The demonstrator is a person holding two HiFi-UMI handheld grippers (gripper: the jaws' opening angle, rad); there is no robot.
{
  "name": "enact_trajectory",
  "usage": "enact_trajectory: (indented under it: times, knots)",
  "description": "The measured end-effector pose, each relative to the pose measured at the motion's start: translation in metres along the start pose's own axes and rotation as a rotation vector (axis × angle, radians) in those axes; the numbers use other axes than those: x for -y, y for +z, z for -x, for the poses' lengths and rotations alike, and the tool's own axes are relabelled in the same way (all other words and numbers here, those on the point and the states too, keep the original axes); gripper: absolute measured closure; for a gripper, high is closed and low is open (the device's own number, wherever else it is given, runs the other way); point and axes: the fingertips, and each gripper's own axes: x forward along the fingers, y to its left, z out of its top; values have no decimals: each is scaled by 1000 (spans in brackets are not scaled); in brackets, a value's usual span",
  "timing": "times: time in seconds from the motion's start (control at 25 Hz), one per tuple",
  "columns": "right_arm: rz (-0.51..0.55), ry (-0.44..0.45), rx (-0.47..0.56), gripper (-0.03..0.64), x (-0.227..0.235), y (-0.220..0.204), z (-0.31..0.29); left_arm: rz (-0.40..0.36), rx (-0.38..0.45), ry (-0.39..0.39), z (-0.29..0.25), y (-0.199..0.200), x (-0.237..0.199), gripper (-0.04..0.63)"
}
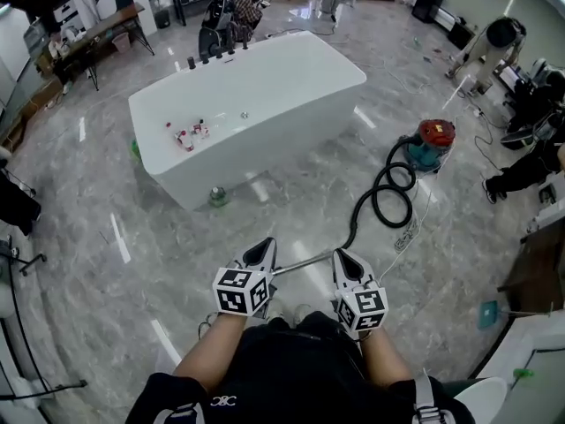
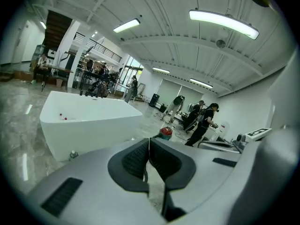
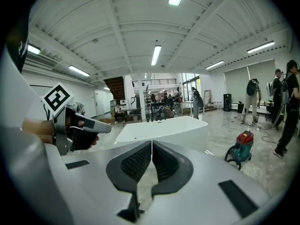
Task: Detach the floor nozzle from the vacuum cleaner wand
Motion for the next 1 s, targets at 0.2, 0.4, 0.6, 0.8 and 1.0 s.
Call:
enact_trajectory:
  times: [0.2, 0.4, 0.6, 0.8, 1.0]
  knots:
    - [-25, 71, -84, 600, 19, -38, -19, 55, -98, 71, -16, -47, -5, 588]
    - [58, 149, -201, 600, 37, -98, -67, 121, -155, 119, -49, -94, -27, 588]
    - [153, 265, -286, 598, 41, -195, -124, 186, -183, 174, -93, -173, -78, 588]
    - [330, 395, -338, 598, 30, -312, -173, 283, -184, 263, -124, -262, -133, 588]
    - [537, 588, -499, 570, 6, -448, -222, 317, -211, 325, -137, -342, -176, 588]
